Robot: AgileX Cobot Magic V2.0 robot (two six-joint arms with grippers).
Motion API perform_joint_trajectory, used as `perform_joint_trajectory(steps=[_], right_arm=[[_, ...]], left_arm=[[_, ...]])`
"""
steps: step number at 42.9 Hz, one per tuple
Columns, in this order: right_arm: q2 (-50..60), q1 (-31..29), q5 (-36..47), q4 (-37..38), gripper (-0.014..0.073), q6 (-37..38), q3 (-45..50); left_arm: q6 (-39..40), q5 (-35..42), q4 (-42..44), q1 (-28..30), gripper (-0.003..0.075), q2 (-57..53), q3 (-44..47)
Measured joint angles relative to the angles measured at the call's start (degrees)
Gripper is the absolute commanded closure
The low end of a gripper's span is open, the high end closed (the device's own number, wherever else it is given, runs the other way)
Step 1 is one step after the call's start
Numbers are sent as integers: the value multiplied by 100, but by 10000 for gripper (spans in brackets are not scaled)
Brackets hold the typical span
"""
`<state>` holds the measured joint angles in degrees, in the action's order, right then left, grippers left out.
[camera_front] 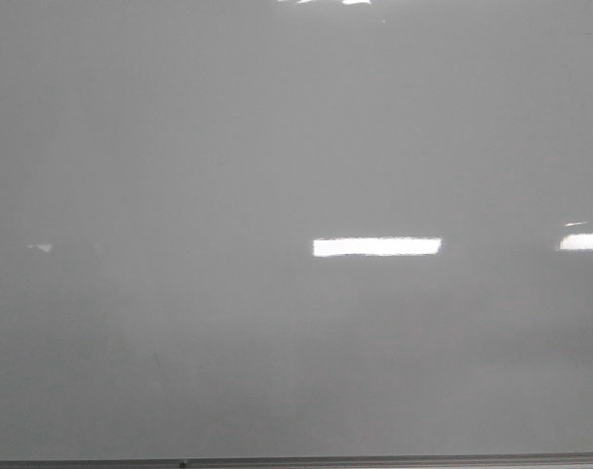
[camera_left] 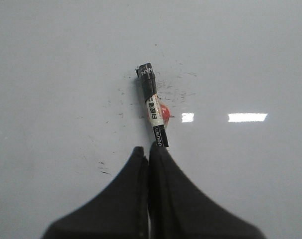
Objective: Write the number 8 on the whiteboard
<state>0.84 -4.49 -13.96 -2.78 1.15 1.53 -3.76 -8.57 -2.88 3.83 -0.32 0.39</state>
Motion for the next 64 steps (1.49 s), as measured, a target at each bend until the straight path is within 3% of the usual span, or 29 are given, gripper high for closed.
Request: perform_joint_trajectory(steps=[11, 17, 28, 40, 44, 47, 51, 55, 64], right_arm=[[0, 0, 288, 0, 663, 0, -13], [0, 0, -60, 0, 661, 0, -586], [-666, 0, -959, 9, 661, 0, -2341], [-2160, 0, -1075, 9, 657, 0, -3149], [-2329, 0, -1102, 9, 580, 0, -3151], [-2352, 0, -1114, 9, 432, 0, -3151], [-2352, 0, -1114, 9, 202, 0, -3151], [-2352, 0, -1114, 9, 62, 0, -3151], [-2352, 0, -1114, 9, 39, 0, -3151]], left_arm=[[0, 441, -132, 0, 741, 0, 0], [0, 916, -169, 0, 741, 0, -118], [0, 230, -178, 0, 741, 613, -1362], [0, -447, -178, 0, 736, 2237, -2212], [0, -447, -178, 0, 639, 2399, -2263], [0, -447, -178, 0, 498, 2406, -2263], [0, -447, -178, 0, 250, 2406, -2263], [0, -447, -178, 0, 87, 2406, -2263], [0, -428, -178, 0, 70, 2450, -2263]])
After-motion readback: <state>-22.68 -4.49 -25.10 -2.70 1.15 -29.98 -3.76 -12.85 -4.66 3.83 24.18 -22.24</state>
